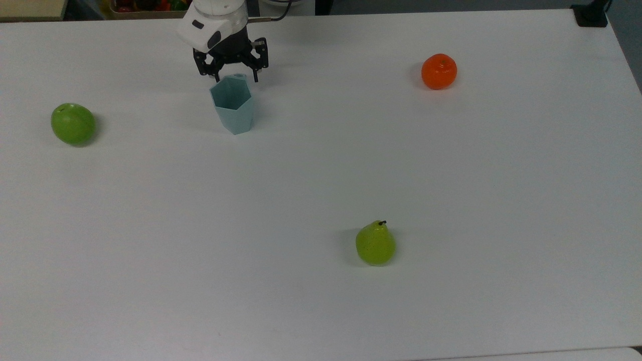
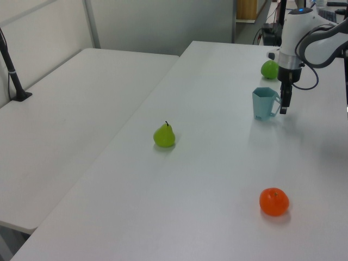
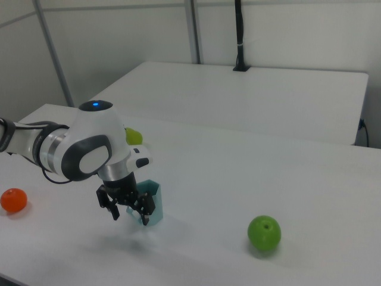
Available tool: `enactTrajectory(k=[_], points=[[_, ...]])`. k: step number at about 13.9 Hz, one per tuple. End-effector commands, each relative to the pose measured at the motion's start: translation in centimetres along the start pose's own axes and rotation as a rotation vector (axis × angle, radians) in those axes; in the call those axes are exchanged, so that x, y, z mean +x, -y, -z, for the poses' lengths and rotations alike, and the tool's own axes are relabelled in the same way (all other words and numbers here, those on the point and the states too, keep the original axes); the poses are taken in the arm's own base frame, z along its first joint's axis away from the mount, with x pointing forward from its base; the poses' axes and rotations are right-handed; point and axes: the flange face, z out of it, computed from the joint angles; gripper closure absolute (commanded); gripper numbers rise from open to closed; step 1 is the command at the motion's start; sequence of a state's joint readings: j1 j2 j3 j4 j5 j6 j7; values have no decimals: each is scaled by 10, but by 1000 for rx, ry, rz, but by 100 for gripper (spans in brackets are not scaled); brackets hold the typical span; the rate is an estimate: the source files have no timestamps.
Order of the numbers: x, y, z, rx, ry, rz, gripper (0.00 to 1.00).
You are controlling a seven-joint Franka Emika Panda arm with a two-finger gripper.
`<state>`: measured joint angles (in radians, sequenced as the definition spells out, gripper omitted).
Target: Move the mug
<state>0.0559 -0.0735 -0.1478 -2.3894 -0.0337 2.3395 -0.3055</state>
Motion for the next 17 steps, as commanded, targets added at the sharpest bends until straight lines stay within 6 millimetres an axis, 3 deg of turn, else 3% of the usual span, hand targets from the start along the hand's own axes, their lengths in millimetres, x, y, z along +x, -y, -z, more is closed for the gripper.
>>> enactTrajectory(k=[1, 3, 5, 7, 9, 12, 17], points=[[10, 0, 54, 38, 63, 11, 0], [24, 2, 98, 45, 89, 17, 0], [39, 16, 152, 80, 94, 15, 0], [53, 28, 211, 98, 63, -75, 0], [57, 37, 254, 107, 51, -216, 0], [54, 47, 283, 109, 45, -299, 0], [62, 40, 288, 86, -27, -240, 0]])
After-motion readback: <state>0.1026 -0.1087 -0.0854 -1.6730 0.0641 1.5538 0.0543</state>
